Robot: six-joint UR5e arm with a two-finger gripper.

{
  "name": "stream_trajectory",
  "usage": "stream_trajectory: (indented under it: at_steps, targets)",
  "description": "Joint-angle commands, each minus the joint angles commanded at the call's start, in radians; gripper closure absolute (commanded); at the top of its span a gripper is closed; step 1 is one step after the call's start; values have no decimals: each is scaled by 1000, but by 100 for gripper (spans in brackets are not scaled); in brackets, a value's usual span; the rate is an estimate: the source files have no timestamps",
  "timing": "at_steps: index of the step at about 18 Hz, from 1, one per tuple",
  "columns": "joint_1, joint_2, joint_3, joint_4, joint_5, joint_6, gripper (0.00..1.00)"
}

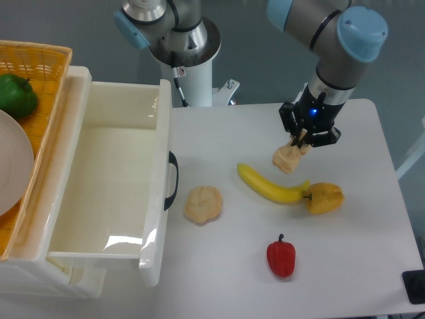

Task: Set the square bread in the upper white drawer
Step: 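Hold the square bread in the gripper above the banana, then lift the square bread and carry it over the open white drawer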

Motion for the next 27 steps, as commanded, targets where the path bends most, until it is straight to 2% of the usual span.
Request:
stream_trajectory:
  at_steps: [13,19,24,27]
  targets:
    - [-3,8,2,6,-2,-17,100]
    - [-32,5,31,0,-2,-89,100]
    - [-67,11,41,-5,-3,-243,100]
    - [-81,46,44,-14,-37,-352,100]
